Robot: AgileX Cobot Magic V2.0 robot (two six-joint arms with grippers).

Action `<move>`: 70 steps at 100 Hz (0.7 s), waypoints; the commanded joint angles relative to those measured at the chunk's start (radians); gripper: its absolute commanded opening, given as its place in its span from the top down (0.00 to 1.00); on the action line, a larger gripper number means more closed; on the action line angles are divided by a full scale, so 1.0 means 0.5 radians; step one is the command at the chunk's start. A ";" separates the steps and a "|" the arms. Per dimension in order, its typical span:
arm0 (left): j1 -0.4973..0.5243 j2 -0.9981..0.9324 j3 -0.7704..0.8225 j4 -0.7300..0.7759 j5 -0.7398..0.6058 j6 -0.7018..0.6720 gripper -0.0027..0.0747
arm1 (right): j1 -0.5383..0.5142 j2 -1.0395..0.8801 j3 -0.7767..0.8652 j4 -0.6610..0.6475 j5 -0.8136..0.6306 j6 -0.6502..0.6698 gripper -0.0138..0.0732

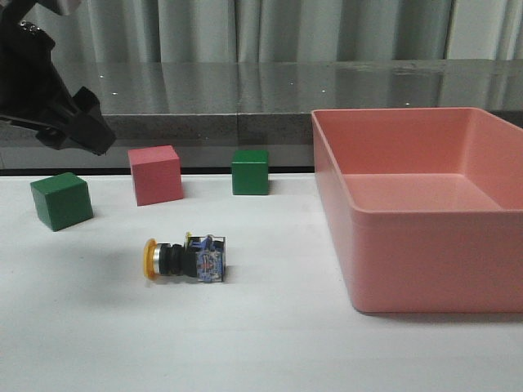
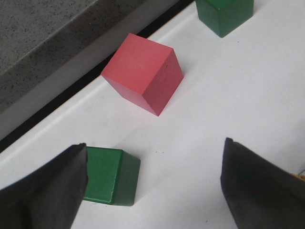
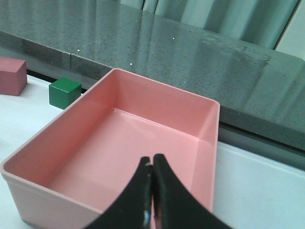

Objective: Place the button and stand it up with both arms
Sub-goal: 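Move the left gripper down toward the lying button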

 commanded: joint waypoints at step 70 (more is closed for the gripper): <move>-0.240 -0.094 -0.084 -0.104 -0.073 0.206 0.25 | -0.013 0.006 -0.059 0.014 -0.151 -0.003 0.91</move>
